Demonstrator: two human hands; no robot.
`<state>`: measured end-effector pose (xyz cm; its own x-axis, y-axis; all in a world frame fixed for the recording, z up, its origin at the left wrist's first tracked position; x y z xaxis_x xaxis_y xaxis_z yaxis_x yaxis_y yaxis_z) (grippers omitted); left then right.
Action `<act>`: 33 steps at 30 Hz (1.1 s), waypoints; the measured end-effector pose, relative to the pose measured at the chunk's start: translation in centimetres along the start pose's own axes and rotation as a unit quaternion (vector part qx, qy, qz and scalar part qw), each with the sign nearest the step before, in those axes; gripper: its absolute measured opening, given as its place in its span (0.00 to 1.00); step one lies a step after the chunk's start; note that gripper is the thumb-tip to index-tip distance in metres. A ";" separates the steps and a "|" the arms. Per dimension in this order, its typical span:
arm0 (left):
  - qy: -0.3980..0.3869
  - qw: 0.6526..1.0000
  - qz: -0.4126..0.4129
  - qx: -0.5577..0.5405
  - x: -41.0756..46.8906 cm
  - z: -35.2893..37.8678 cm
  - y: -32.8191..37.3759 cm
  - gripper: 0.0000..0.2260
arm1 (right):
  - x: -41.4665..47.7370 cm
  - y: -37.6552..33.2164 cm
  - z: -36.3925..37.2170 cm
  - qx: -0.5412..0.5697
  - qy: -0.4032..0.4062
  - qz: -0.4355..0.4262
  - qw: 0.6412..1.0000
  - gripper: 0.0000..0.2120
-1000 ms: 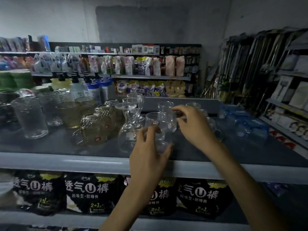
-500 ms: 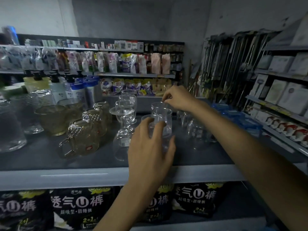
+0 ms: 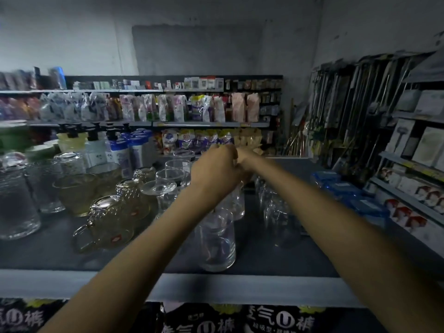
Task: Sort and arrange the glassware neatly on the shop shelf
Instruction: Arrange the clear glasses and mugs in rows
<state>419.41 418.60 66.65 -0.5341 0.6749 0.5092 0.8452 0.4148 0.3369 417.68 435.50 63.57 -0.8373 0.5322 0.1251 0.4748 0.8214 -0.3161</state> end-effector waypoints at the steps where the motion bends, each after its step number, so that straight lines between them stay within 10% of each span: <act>1: -0.016 1.000 -0.015 0.013 0.9 0.3 -0.3 0.12 | 0.1 0.2 0.2 -0.007 -0.005 0.019 1.000 0.12; 14: -0.046 0.994 -0.094 0.045 4.2 2.3 -4.0 0.25 | -0.3 2.3 -4.4 0.181 0.105 0.016 0.978 0.06; 24: -0.022 0.993 -0.029 -0.111 5.5 1.9 -2.8 0.42 | -1.7 3.5 -7.4 0.458 0.096 0.044 0.882 0.07; 33: -0.033 0.876 -0.166 -0.451 5.3 -1.2 -1.9 0.36 | -3.4 2.2 -5.7 0.645 -0.084 0.057 0.758 0.09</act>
<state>414.93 420.63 69.64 -0.7202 0.6553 0.2280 0.2709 -0.0369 0.9619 423.13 436.62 67.86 -0.8843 0.4631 -0.0597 -0.0218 -0.1686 -0.9854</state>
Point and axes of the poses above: each hand's wrist, its own x-axis towards the middle knuckle, its own z-axis out of the palm, y = z × x, the point moved 5 cm from there along x, towards the middle knuckle, and after that the axes turned 4 degrees about -z, right-handed, at the moved point
